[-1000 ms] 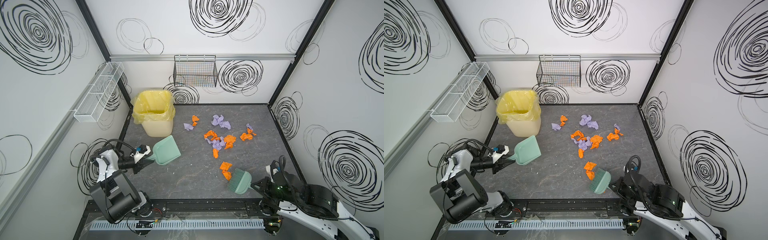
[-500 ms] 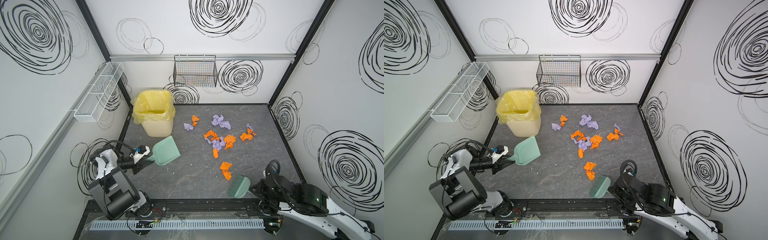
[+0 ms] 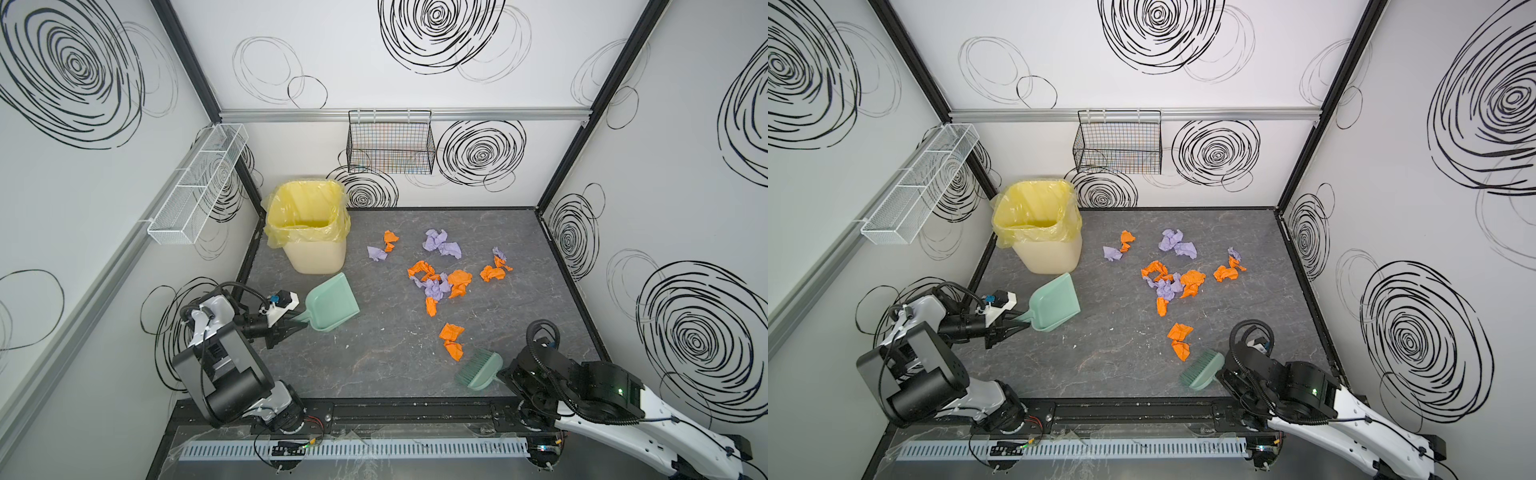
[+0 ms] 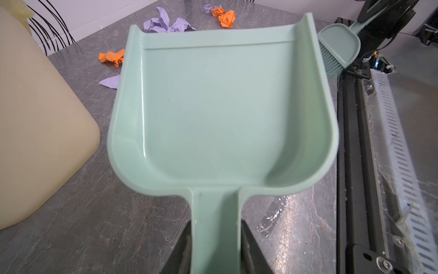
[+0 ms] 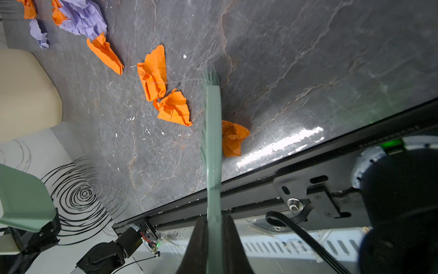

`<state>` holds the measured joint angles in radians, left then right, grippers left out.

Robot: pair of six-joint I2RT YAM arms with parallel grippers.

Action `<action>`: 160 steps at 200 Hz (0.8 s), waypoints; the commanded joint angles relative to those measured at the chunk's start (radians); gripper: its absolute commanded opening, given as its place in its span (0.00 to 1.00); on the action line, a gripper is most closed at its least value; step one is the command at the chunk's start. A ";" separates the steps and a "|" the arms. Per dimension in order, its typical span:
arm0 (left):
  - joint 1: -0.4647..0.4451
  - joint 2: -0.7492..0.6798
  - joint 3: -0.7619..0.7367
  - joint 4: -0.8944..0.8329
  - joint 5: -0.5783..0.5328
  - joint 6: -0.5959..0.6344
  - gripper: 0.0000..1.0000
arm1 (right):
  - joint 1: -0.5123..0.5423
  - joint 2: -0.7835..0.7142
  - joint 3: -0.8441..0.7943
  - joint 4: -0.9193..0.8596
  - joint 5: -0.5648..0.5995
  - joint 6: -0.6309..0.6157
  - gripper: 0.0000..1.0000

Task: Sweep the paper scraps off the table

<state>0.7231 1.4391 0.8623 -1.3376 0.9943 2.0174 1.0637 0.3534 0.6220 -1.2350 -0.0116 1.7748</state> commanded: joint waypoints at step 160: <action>0.009 -0.058 0.026 -0.063 0.033 -0.001 0.00 | -0.143 0.068 0.307 -0.028 0.080 -0.159 0.00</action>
<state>0.7231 1.4021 0.8627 -1.3384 1.0046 2.0155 0.9543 0.3965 0.8845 -1.1717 0.1318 1.6688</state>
